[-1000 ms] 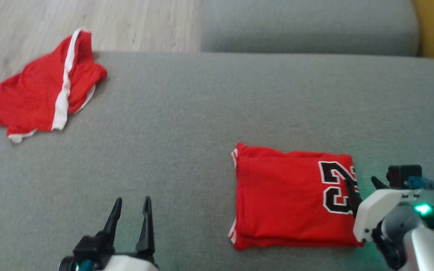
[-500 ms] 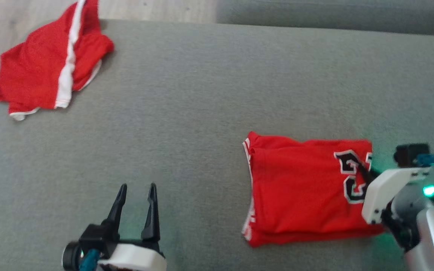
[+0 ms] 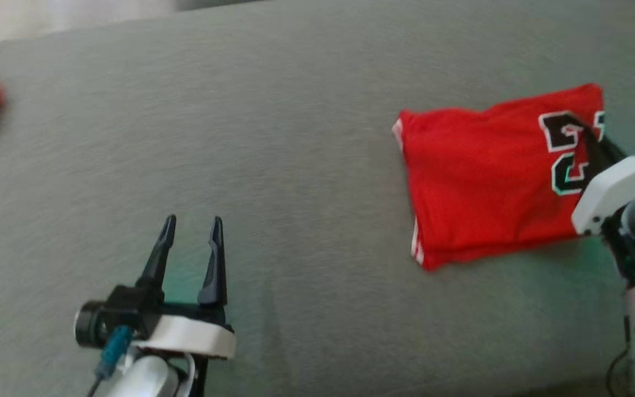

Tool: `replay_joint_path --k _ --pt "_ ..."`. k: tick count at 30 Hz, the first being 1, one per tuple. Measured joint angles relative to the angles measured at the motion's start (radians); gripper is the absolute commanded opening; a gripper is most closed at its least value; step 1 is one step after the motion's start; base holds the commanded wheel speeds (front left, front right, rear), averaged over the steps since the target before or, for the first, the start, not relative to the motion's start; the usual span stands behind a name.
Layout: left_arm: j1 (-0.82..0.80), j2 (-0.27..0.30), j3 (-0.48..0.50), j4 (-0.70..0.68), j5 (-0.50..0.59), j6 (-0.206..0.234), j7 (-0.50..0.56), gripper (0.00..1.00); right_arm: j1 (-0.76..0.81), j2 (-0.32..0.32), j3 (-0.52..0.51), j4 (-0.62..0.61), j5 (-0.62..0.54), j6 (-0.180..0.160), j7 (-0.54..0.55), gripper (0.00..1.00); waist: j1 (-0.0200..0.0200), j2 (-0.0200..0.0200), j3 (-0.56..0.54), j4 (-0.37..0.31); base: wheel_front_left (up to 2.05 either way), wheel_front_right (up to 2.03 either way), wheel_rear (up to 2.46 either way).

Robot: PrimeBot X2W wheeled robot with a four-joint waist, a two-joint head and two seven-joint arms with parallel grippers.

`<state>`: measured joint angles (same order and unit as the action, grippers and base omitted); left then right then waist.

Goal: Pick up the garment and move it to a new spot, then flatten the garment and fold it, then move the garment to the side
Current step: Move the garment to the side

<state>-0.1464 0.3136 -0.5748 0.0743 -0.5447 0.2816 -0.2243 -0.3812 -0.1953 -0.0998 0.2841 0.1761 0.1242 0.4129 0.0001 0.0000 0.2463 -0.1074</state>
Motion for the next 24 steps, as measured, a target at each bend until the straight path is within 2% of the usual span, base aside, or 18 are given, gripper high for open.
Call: replay_joint_path --k 8,13,18,24 --pt "-0.036 0.039 0.008 -0.062 0.009 0.009 0.053 1.00 -0.053 0.030 -0.030 0.043 0.007 0.000 -0.070 0.00 0.0000 0.0000 0.064 -0.202 0.00 0.00 0.00" --pt "-0.039 0.054 0.009 -0.094 0.009 0.010 0.083 1.00 -0.095 0.040 -0.006 0.107 0.014 0.000 -0.121 0.00 0.0000 0.0000 0.116 -0.273 0.00 0.00 0.00" --pt "-0.039 0.067 0.020 -0.115 0.009 0.026 0.088 1.00 -0.197 0.024 0.015 0.186 0.010 0.000 -0.144 0.00 -0.0002 0.0000 0.136 -0.248 0.00 0.00 0.00" --pt "-0.039 0.084 0.028 -0.137 0.009 0.038 0.088 1.00 -0.327 -0.042 0.018 0.267 0.002 0.000 -0.158 0.00 -0.0001 0.0000 0.155 -0.195 0.00 0.00 0.00"
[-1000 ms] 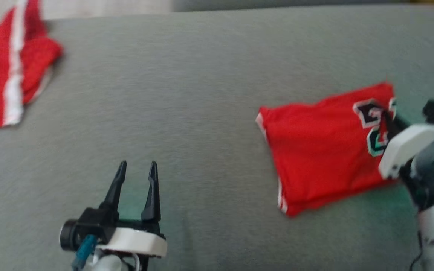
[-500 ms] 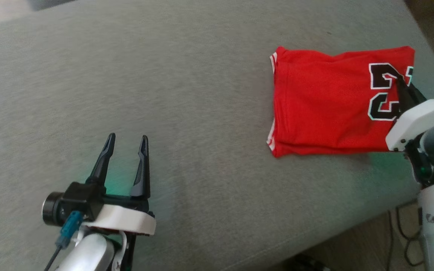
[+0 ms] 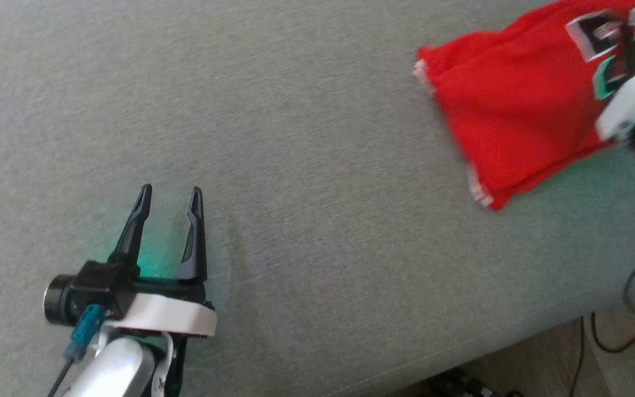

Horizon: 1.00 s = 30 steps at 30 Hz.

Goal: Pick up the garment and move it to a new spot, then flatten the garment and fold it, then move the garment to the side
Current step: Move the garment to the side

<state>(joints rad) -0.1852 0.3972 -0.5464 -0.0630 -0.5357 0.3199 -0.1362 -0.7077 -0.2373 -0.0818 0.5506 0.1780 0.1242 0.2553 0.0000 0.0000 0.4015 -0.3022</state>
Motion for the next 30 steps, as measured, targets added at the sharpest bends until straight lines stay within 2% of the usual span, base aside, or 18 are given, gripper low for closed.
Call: replay_joint_path --k 6,7,8,9,15,20,26,30 --pt "0.000 0.005 0.001 -0.013 0.001 0.006 0.000 1.00 -0.096 -0.091 -0.034 0.081 -0.056 0.000 -0.042 0.00 0.0001 0.0000 0.033 0.049 0.00 0.00 0.00" --pt "0.000 0.005 0.000 -0.014 0.002 0.007 0.003 1.00 -0.103 -0.096 -0.043 0.091 -0.068 0.000 -0.052 0.15 0.0001 0.0000 0.037 0.054 0.00 0.00 0.00" --pt "-0.001 0.005 0.000 -0.015 0.002 0.007 0.003 1.00 -0.108 -0.099 -0.056 0.100 -0.081 0.000 -0.059 0.46 0.0000 0.0000 0.041 0.059 0.00 0.00 0.00" --pt "-0.001 0.005 0.000 -0.016 0.002 0.008 0.003 1.00 -0.112 -0.099 -0.070 0.108 -0.093 0.000 -0.074 1.00 0.0000 0.0000 0.044 0.064 0.00 0.00 0.00" --pt "-0.003 0.001 -0.003 -0.011 0.001 0.010 0.002 1.00 -0.120 -0.078 -0.099 0.125 -0.112 0.000 -0.139 1.00 0.0001 0.0000 0.038 0.079 0.00 0.00 0.00" --pt "-0.002 -0.012 -0.006 0.011 -0.001 0.005 -0.016 1.00 -0.109 -0.056 -0.071 0.121 -0.112 0.000 -0.153 1.00 0.0000 0.0000 -0.005 0.092 0.00 0.00 0.00" --pt "0.004 -0.041 -0.006 0.067 -0.035 -0.012 -0.051 1.00 -0.042 -0.041 -0.040 0.065 -0.118 0.000 -0.168 1.00 -0.0001 0.0000 -0.097 0.123 0.00 0.00 0.00" --pt "0.042 -0.060 0.001 0.128 -0.069 -0.022 -0.075 1.00 0.051 0.012 -0.036 -0.001 -0.119 0.000 -0.193 1.00 -0.0002 0.0000 -0.196 0.161 0.00 0.00 0.00"
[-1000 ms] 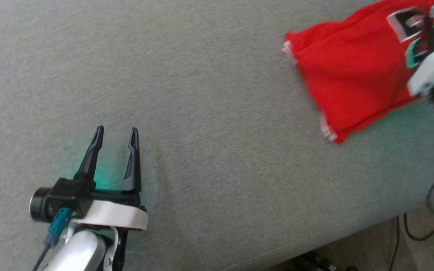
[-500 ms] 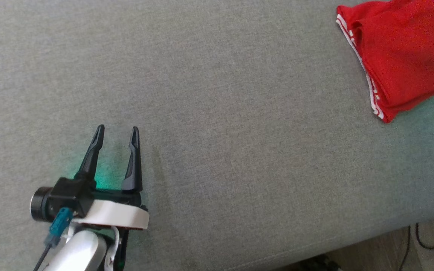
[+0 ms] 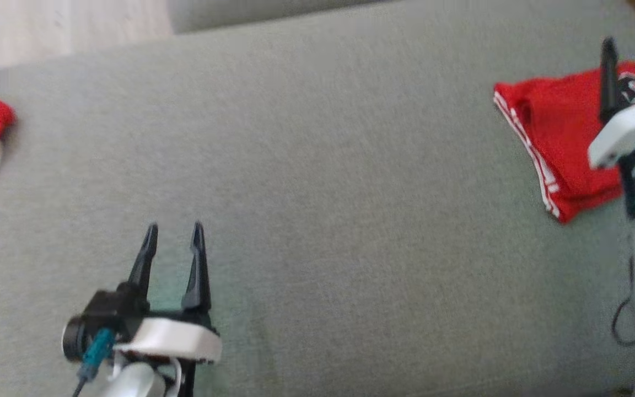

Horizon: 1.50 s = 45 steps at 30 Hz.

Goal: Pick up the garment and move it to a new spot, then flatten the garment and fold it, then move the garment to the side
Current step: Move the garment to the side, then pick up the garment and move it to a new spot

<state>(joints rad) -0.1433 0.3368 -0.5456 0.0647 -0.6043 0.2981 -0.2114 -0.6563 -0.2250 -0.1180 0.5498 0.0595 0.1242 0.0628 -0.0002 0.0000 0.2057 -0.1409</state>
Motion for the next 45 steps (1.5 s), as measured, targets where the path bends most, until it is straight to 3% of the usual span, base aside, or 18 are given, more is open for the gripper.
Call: replay_joint_path --k 13,24,33,45 --pt "0.185 -0.005 0.039 0.080 -0.047 0.001 -0.028 1.00 0.502 0.168 -0.049 -0.282 -0.064 0.000 -0.045 1.00 -0.0001 0.0000 -0.225 0.150 0.00 0.00 0.00" --pt "0.219 -0.010 0.023 0.103 -0.047 0.000 -0.028 1.00 0.786 0.182 0.034 -0.426 0.056 0.000 -0.098 1.00 0.0001 0.0000 -0.276 0.212 0.00 0.00 0.00" --pt "0.218 -0.027 0.012 0.119 -0.047 -0.004 -0.028 1.00 0.835 0.184 0.107 -0.467 0.072 0.000 -0.098 1.00 0.0002 0.0000 -0.268 0.213 0.00 0.00 0.00" --pt "0.209 -0.030 -0.003 0.125 -0.047 -0.017 -0.029 1.00 0.836 0.184 0.109 -0.467 0.072 0.000 -0.092 1.00 0.0002 0.0000 -0.265 0.235 0.00 0.00 0.00"
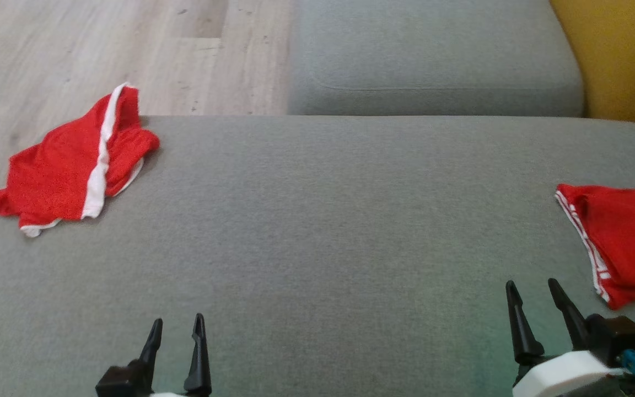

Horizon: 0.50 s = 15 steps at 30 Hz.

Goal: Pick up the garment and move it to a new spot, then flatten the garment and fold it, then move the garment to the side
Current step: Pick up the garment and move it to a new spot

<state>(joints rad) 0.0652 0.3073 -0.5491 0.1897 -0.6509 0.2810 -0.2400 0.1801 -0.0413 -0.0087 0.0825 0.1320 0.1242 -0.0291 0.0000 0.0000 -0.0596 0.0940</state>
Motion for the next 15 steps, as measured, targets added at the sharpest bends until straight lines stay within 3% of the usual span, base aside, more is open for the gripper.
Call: replay_joint_path --k 6,15 --pt "-0.014 0.001 -0.002 -0.006 0.012 -0.001 0.000 1.00 0.016 0.000 -0.002 -0.005 -0.002 0.000 0.000 1.00 0.0000 0.0000 -0.002 0.061 0.00 0.00 0.00" --pt "-0.030 0.042 0.016 -0.044 0.018 0.010 0.001 1.00 0.018 0.000 0.013 -0.004 0.009 0.000 -0.012 1.00 0.0000 0.0000 -0.007 0.260 0.00 0.00 0.00"
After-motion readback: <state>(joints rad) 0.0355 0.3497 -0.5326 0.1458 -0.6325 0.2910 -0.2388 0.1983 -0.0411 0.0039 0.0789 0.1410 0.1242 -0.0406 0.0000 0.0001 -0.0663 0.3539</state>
